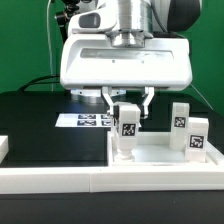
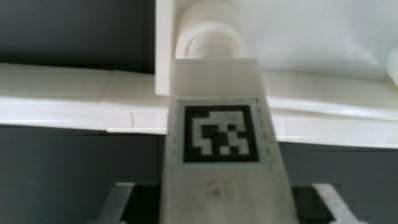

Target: Assemble square table

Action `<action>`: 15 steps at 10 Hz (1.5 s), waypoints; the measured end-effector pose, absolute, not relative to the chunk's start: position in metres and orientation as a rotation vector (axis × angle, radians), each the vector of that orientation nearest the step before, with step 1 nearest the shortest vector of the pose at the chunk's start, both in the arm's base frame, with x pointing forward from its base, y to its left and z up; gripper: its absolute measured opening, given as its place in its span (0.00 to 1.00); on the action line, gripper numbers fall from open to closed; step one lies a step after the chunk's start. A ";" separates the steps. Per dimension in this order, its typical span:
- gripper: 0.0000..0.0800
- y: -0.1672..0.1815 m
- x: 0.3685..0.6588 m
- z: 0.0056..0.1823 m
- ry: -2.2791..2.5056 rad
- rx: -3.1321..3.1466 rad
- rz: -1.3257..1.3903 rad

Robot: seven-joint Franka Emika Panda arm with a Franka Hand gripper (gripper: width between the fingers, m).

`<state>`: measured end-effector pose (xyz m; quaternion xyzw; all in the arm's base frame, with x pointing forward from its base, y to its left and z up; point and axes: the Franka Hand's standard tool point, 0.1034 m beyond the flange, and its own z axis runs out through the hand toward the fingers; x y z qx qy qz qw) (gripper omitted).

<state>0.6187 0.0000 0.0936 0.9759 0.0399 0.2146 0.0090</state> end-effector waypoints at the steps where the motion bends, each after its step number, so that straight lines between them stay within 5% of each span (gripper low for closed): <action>1: 0.36 -0.002 0.618 0.092 0.121 3.049 0.665; 12: 0.37 -0.004 0.617 0.082 0.116 3.007 0.726; 13: 0.64 -0.004 0.617 0.082 0.116 3.007 0.726; 14: 0.64 -0.004 0.617 0.082 0.116 3.007 0.726; 15: 0.78 -0.004 0.617 0.082 0.116 3.007 0.726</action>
Offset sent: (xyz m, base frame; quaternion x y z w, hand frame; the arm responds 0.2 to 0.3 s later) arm -0.0025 0.0019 -0.0038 0.0056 0.0044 0.0058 1.0000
